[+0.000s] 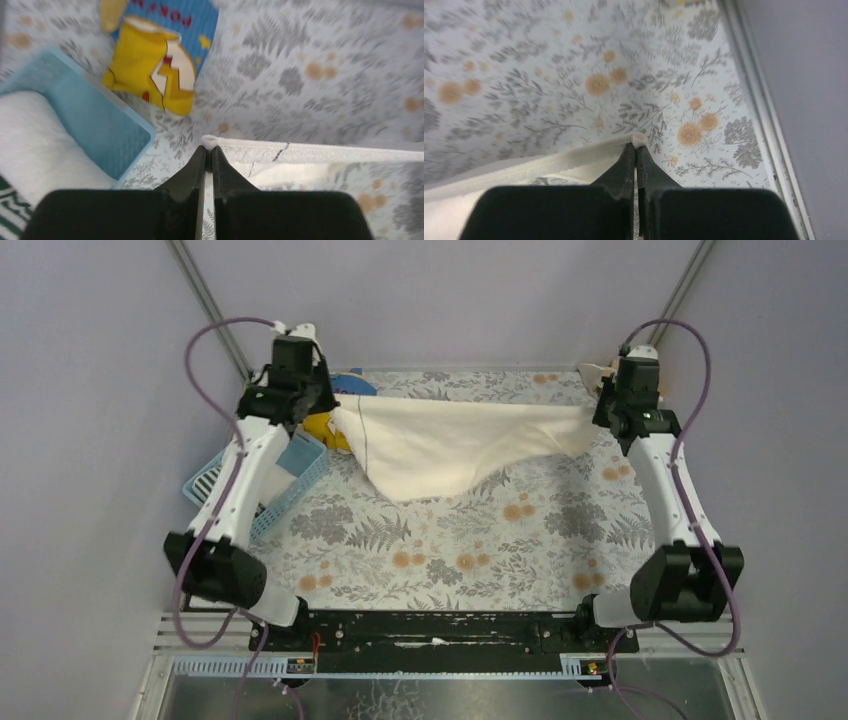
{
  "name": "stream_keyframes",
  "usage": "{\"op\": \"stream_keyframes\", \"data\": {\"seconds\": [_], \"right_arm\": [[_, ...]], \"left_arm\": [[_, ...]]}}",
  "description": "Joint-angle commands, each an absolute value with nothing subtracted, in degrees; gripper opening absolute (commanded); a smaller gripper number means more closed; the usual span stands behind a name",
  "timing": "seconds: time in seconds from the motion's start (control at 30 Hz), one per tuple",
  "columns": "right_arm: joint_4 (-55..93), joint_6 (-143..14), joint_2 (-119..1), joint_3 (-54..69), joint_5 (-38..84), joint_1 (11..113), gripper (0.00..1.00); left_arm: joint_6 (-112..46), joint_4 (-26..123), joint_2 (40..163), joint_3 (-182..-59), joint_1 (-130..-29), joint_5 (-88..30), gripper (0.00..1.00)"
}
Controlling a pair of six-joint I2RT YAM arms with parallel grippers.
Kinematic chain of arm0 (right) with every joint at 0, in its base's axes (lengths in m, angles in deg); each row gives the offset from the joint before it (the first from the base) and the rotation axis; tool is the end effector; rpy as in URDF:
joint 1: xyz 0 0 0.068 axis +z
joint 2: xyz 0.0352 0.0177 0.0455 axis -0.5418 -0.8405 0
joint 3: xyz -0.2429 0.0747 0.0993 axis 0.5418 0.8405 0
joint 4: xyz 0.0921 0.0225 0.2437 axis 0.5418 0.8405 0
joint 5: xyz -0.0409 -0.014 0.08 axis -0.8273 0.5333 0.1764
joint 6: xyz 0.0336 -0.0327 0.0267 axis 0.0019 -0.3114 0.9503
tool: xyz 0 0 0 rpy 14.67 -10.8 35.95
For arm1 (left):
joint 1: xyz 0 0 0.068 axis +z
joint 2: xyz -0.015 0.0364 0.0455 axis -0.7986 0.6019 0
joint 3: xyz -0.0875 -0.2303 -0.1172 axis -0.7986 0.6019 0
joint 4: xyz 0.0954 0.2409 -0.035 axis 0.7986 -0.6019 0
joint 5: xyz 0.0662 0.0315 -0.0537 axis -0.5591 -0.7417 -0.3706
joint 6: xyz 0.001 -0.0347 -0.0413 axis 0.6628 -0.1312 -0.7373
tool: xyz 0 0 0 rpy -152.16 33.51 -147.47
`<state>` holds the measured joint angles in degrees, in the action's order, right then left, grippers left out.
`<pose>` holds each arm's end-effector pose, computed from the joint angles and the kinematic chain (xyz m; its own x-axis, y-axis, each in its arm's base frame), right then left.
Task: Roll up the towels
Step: Flatten out the towel at the center of the board.
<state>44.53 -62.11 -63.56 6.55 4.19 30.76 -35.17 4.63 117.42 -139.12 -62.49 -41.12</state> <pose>0.3404 -0.0189 0.3361 -0.5316 0.1793 -0.8278 0.2811 0.9593 0.0273 0.3471 -0.0557 0.3641 -0.6681 -0.1266 -0.7332 -0.0407 0.9902 -0.1339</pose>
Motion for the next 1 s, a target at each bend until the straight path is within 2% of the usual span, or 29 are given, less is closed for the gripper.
{"op": "stream_keyframes", "data": {"seconds": [0.0, 0.23, 0.6, 0.77, 0.97], "right_arm": [[41.11, -64.27, -52.80, 6.52, 0.91, 30.51, 0.00], [35.51, -65.88, -38.68, 12.99, 2.67, 30.52, 0.00], [44.14, -64.42, -21.95, 17.51, 3.51, 30.51, 0.01], [47.00, -62.77, -20.27, 20.57, 4.88, 30.51, 0.01], [43.92, -59.17, -27.38, 26.33, 2.48, 30.51, 0.00]], "left_arm": [[-35.21, 6.05, 107.52, -140.60, -61.78, -48.04, 0.00], [-36.74, 10.30, 91.69, -133.02, -61.80, -52.55, 0.00], [-39.91, 3.79, 73.32, -124.36, -61.78, -49.91, 0.00], [-41.32, 2.75, 72.40, -121.11, -61.78, -46.09, 0.00], [-44.41, 7.31, 79.74, -113.61, -61.78, -48.33, 0.00]]}}
